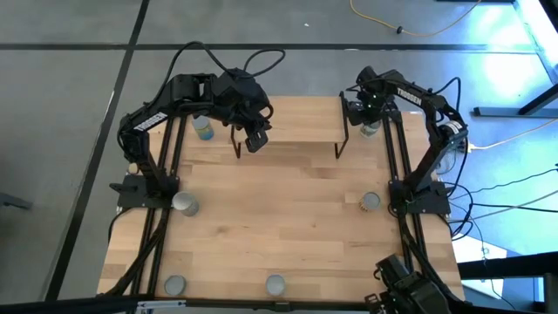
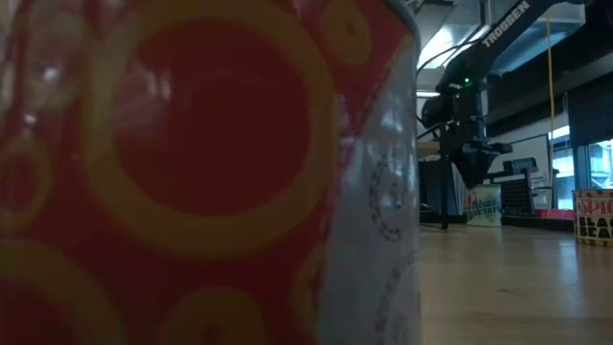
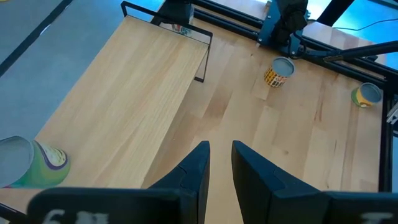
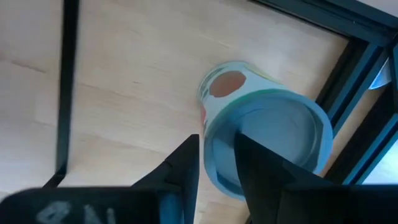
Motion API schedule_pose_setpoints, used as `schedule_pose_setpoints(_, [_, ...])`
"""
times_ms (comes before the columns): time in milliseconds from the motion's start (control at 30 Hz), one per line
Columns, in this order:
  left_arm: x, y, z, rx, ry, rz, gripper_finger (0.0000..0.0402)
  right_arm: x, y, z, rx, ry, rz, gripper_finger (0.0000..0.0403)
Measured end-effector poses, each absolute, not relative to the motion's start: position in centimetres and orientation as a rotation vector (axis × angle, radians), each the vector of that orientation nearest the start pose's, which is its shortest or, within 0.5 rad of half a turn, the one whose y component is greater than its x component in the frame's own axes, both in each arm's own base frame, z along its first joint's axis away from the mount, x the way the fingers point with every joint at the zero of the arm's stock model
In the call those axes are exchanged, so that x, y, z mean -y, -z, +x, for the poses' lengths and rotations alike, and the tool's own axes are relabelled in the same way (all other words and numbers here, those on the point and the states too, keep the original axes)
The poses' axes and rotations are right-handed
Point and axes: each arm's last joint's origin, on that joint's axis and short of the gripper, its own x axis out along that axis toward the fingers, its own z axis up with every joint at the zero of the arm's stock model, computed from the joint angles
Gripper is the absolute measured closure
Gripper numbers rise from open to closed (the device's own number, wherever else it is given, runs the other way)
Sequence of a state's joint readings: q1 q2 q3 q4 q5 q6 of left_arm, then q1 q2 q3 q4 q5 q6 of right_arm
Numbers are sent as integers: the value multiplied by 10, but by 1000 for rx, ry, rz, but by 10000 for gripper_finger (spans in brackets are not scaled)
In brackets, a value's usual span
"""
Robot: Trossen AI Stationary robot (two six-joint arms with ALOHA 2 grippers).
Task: Pick and place cans onto a shelf
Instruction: Put the canned mixed vegetable on the shelf
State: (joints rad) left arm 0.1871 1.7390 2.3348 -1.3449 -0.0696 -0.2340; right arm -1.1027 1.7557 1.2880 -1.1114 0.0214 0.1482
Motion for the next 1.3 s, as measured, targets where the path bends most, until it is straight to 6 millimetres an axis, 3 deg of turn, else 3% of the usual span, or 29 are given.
schedule_pose_setpoints(400, [-59,-485,298,-718,-331,-266,340,282,-202,142,-1393,998,981,300])
schedule_pose_setpoints(633, [-59,-485,298,-718,-331,-266,340,281,-201,142,-1423,929,944,386])
schedule_pose_setpoints(833, [-59,-485,298,-718,-331,-266,340,281,-203,141,-1463,921,920,386])
schedule_pose_setpoints(967, [-59,-485,298,-718,-331,-266,340,281,-211,140,-1507,911,927,386])
schedule_pose_setpoints(1300, [-58,-485,298,-719,-330,-265,340,282,-260,141,-1469,965,865,387])
